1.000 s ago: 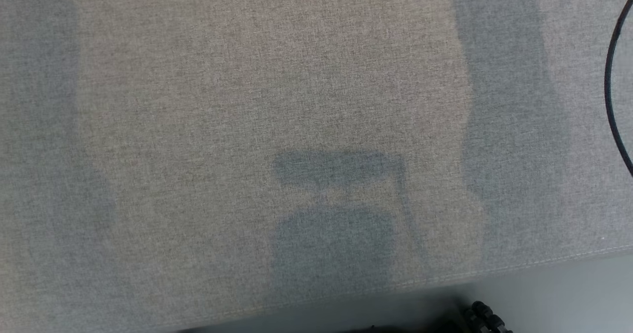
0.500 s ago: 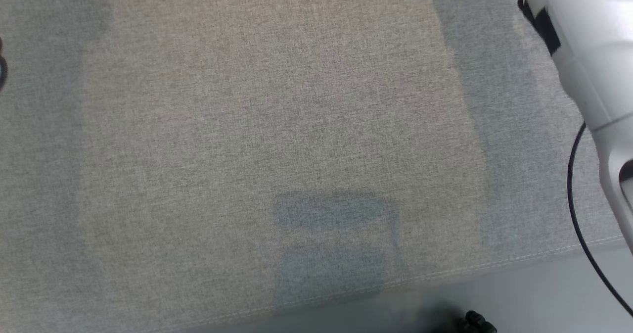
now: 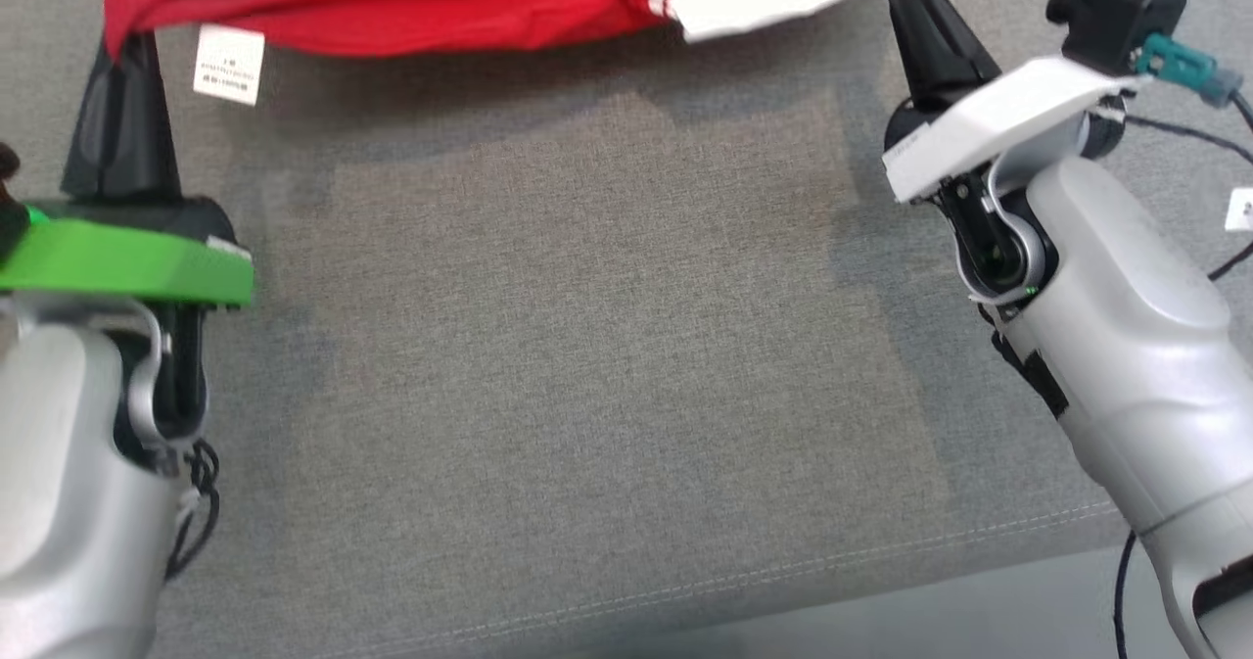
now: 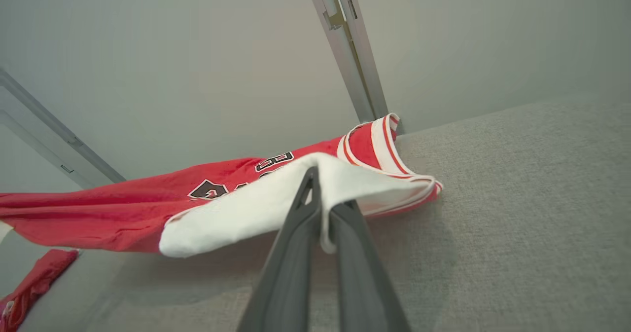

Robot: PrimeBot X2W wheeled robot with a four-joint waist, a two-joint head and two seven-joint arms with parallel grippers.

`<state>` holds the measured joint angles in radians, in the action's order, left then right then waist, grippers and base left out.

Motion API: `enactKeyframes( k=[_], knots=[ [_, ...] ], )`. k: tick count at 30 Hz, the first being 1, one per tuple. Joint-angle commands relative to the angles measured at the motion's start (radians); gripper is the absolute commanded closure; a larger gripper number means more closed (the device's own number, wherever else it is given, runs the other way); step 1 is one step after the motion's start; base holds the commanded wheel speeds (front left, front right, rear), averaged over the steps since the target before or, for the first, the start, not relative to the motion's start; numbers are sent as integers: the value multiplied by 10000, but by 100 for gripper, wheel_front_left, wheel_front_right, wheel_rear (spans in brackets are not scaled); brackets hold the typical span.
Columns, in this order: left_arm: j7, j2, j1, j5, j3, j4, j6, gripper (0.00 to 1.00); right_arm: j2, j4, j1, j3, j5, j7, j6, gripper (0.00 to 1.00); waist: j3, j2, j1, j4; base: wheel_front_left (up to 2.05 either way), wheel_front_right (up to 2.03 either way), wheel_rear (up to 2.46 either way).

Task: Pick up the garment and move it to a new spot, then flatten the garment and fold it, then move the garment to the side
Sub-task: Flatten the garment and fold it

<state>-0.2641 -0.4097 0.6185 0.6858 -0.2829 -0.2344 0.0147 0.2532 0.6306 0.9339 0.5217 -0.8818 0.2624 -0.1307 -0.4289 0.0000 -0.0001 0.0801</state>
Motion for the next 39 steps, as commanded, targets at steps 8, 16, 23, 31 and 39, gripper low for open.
enactKeyframes(
  k=[8,16,23,31,39],
  knots=[
    [-1,1095,-2827,-209,806,275,-123,100,118,-1104,-2703,-226,317,33,-1,100,1539,0,1,-111,0,0,0],
    [-1,1996,-4747,-903,1411,11,-422,100,221,-1770,-4812,-424,625,15,-1,100,2322,0,1,-69,0,0,0],
    [-1,2455,-5958,-1188,1991,-470,-784,100,279,-2494,-6387,-734,610,-537,-1,100,2761,0,1,-2,0,0,0],
    [-3,2536,-6711,-1543,2471,-993,-969,100,441,-3628,-8029,-2033,760,-1396,1,100,3115,0,1,33,0,0,0],
    [-2,2591,-6854,-1775,2462,-1375,-1084,100,-62,-4430,-8980,-2843,1257,-2332,4,100,3170,0,1,64,0,0,0]
  ],
)
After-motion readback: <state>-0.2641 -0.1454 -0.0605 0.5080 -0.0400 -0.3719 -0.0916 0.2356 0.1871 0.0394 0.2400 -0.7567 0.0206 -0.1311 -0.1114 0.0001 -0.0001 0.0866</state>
